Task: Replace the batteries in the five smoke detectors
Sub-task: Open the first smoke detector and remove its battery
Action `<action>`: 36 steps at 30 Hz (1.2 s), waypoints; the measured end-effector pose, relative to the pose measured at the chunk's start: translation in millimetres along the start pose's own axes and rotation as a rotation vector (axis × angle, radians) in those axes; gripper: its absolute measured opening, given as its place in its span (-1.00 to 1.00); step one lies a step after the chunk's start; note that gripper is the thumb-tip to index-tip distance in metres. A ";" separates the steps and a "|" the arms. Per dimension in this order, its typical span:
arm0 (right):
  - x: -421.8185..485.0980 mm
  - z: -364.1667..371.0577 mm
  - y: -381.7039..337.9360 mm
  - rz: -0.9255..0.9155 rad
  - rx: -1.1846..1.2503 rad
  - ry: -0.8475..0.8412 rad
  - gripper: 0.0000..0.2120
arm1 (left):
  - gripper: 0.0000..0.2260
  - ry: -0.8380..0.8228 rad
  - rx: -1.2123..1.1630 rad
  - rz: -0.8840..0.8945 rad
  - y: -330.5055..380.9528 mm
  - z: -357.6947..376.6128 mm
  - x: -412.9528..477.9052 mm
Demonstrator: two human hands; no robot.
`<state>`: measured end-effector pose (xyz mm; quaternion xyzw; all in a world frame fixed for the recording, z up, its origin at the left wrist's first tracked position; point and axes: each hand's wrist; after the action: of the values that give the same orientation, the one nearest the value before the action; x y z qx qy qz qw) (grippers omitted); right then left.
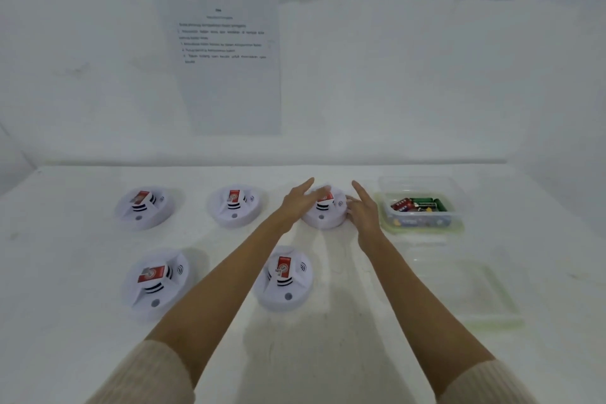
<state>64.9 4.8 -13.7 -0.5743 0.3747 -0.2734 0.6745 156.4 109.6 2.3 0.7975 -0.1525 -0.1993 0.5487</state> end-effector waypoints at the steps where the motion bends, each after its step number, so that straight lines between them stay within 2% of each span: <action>1: -1.6 2.0 -2.2 0.005 0.042 0.008 -0.50 | -0.35 -0.002 0.027 0.006 1.7 -1.1 -1.0; 4: -9.7 6.4 -12.9 -0.029 0.190 -0.023 -0.51 | -0.15 0.007 0.036 -0.012 5.0 -8.1 -5.6; 5: -13.3 7.9 -18.5 -0.040 0.241 -0.058 -0.49 | -0.14 0.010 0.000 -0.022 6.2 -11.7 -8.4; 8: -22.8 15.5 -33.3 -0.103 0.280 -0.194 -0.47 | -0.37 -0.029 -0.220 -0.067 10.0 -20.6 -17.9; 11: -32.6 24.4 -40.4 -0.226 0.108 -0.184 -0.56 | -0.57 -0.105 -0.449 -0.069 17.8 -27.9 -25.5; 12: -34.0 26.3 -40.4 -0.231 0.065 -0.150 -0.59 | -0.61 -0.114 -0.497 -0.033 20.0 -30.2 -26.1; 14: -36.0 27.9 -41.7 -0.085 0.029 -0.144 -0.55 | -0.61 -0.109 -0.562 0.049 22.4 -35.2 -27.0; 17: -39.2 25.6 -48.4 0.246 0.190 -0.343 -0.47 | -0.40 -0.077 -0.460 0.193 21.2 -42.4 -28.7; 19: -39.2 23.6 -53.3 0.289 0.324 -0.364 -0.46 | -0.32 -0.044 -0.301 0.311 17.6 -51.2 -28.1; 22: -35.2 17.8 -54.2 0.219 0.316 -0.247 -0.33 | -0.24 -0.025 -0.132 0.431 21.6 -67.5 -32.7; 26: -36.7 12.4 -51.5 0.088 0.212 -0.212 -0.29 | 0.00 -0.059 0.114 0.581 27.1 -73.6 -34.4; 29: -42.2 14.2 -53.1 0.022 0.195 -0.217 -0.38 | 0.03 -0.039 0.170 0.636 27.6 -68.5 -32.9; 33: -39.9 11.1 -56.0 -0.034 0.217 -0.263 -0.54 | -0.06 0.011 0.158 0.653 32.4 -65.9 -31.0; 36: -36.8 6.7 -59.0 -0.071 0.222 -0.300 -0.59 | -0.06 0.003 0.118 0.633 37.0 -66.0 -30.6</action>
<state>53.1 26.8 51.5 -0.5436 0.2170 -0.2480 0.7719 160.8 164.5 62.6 0.7412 -0.4033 -0.0083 0.5366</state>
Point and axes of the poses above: each hand's wrist, its own x-axis towards the middle knuckle, its own z-axis out of the palm, y = z × x, and after that the axes turned 10 degrees about y, right-handed
